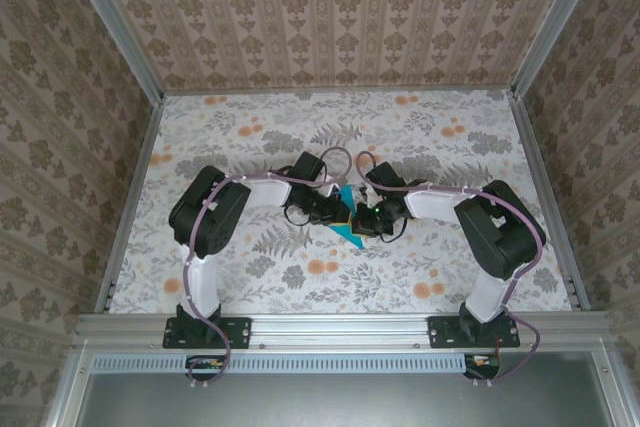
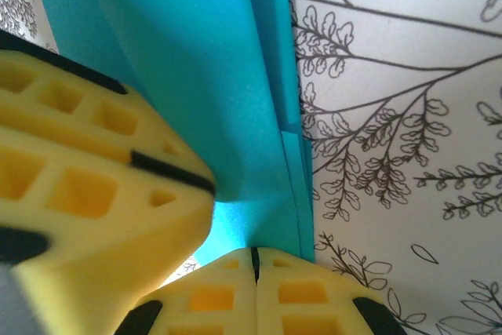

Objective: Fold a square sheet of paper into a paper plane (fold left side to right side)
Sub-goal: Fourth fold the wing at the center of the table.

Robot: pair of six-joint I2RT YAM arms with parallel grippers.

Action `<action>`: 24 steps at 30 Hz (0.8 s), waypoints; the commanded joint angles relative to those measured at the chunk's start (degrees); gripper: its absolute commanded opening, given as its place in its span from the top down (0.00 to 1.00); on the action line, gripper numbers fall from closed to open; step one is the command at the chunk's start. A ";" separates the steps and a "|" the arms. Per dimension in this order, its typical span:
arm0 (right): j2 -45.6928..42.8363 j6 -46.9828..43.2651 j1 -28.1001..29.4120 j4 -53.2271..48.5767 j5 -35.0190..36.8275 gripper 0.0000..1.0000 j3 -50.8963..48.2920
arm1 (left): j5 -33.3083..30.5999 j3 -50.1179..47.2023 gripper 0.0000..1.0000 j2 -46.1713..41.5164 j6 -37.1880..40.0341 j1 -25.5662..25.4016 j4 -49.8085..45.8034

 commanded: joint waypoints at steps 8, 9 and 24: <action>4.55 -1.98 0.36 -9.90 7.80 1.00 -1.80 | -5.36 2.23 0.89 2.80 3.43 0.52 -4.03; 4.55 -2.04 0.32 -10.14 7.82 1.00 -1.72 | -5.85 2.30 0.89 2.77 3.57 0.62 -4.28; 4.43 -2.17 0.46 -10.76 7.98 1.00 -2.16 | -10.21 5.30 0.90 2.75 7.87 5.57 -8.42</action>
